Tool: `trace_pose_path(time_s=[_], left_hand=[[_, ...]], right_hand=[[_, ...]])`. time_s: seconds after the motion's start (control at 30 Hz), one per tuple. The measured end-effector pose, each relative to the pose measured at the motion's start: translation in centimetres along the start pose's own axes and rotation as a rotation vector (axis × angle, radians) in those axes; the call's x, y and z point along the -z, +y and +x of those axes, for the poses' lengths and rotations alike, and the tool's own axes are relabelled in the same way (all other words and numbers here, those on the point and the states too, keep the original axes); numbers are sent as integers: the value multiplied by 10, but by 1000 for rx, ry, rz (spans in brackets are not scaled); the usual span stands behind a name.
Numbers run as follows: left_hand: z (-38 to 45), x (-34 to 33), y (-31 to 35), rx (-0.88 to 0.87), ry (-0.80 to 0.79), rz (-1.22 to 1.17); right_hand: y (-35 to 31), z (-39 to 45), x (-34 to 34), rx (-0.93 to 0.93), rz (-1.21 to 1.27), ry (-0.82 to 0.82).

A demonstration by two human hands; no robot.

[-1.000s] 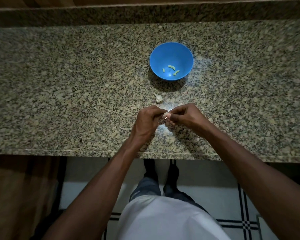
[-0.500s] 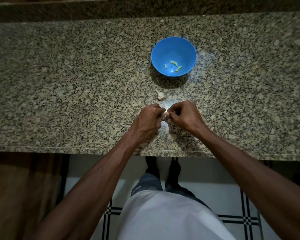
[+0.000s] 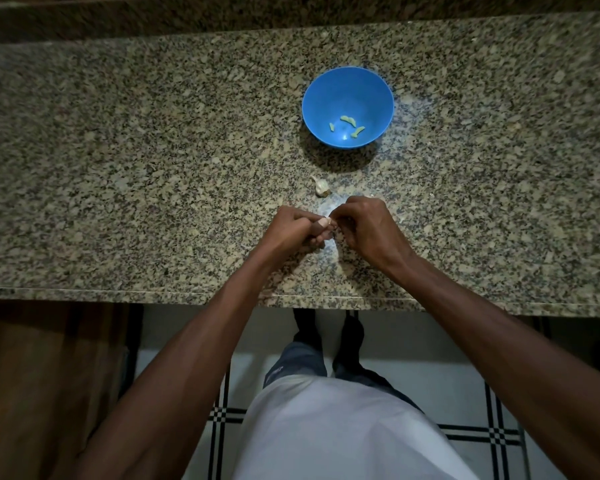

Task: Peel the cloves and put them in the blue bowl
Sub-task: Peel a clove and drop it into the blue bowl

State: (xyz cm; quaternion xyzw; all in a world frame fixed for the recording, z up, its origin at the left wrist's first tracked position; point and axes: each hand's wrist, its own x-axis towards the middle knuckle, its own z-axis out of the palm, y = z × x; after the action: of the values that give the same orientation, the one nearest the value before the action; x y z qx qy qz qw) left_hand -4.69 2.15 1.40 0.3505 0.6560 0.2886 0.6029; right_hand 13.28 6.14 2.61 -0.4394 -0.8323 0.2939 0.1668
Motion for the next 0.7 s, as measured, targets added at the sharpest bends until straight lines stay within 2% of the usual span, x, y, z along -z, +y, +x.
trace_pose_path(time_s=[0.07,0.2,0.27,0.47,0.57,0.63,0.7], left_hand=[[-1,5,0,37,-67,-46],[4,12,6,46,-175,165],[7,15,7,54,-227,176],[8,9,3,160,-287,-152],[8,4,1,187,-249,-260],[7,1,0,202,-150,-272],[5,-2,-2,172,-35,-241]], right_hand=[[1,-2,0,37,-2,-23],[5,-8,-1,106,-38,-94],[8,-8,0,122,-68,-111],[11,-4,4,83,-63,-17],[12,-5,-1,60,-33,28],[13,-5,-4,0,14,60],[13,-5,-6,-135,104,75]])
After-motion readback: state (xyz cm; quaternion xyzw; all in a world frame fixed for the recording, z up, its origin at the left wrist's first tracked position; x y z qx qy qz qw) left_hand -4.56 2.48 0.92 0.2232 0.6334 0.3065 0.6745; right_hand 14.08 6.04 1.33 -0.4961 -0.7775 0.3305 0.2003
